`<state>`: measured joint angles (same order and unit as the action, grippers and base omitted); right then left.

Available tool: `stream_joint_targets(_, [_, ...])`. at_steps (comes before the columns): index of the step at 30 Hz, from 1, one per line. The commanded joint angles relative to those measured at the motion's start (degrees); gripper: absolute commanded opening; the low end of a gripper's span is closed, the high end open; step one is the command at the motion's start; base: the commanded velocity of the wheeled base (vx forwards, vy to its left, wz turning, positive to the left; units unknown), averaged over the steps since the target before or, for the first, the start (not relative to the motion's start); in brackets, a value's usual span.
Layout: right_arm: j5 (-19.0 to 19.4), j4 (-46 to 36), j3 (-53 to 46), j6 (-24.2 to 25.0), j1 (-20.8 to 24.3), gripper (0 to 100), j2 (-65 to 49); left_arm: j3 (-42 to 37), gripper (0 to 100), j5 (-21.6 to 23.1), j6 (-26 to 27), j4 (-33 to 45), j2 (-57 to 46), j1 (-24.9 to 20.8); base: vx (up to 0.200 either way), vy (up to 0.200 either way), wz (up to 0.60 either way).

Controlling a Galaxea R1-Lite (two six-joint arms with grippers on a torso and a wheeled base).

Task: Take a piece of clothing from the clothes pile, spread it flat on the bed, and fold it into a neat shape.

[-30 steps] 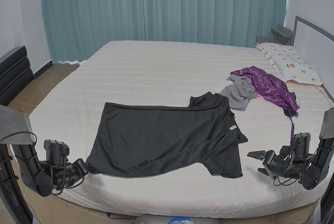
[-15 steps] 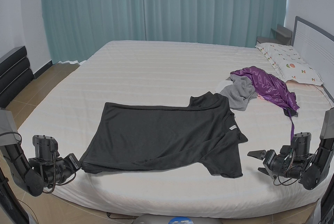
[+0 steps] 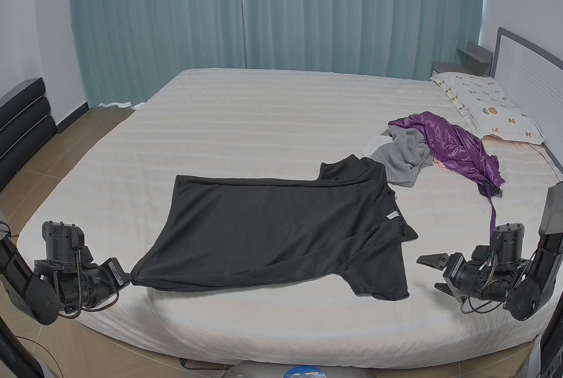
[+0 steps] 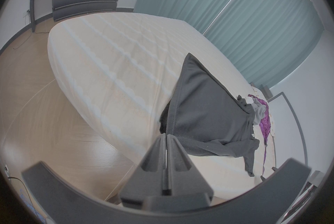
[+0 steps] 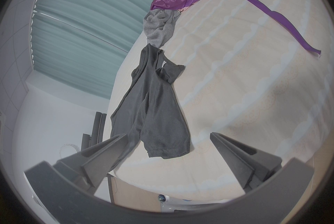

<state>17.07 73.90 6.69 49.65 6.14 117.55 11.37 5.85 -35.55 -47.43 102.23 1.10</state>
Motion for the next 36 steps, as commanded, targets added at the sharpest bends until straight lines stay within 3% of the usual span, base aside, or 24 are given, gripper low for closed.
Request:
stream_joint_targets(1, [-0.02, 0.02, -0.01, 0.01, 0.10, 100, 0.40, 0.76, 0, 2.15, 0.04, 0.15, 0.25, 1.72, 0.000, 0.000, 0.00])
stream_joint_targets(12, [0.07, 0.02, 0.07, 0.01, 0.45, 100, 0.75, 4.27, 0, 8.47, -0.22, -0.73, 8.86, 7.34, 0.000, 0.000, 0.00])
stream_joint_targets(20, [0.07, 0.10, 0.07, 0.01, 0.45, 100, 1.45, 4.97, 0, 12.17, -1.01, -0.82, 10.36, 7.52, 0.000, 0.000, 0.00])
stream_joint_targets(32, [0.07, 0.02, 0.07, 0.01, 0.54, 100, 1.45, 6.20, 0, 13.57, -1.98, -1.17, 12.47, 8.13, 0.000, 0.000, 0.00])
stream_joint_targets(33, [0.07, 0.02, 0.07, 0.01, 0.54, 100, 1.45, 6.20, 100, 14.01, -1.98, -1.17, 12.47, 8.31, 0.000, 0.000, 0.00])
stream_joint_targets(36, [0.07, 0.02, 0.07, 0.01, 0.45, 100, 1.45, 6.12, 100, 14.89, -1.98, -1.17, 12.29, 8.83, 0.000, 0.000, 0.00])
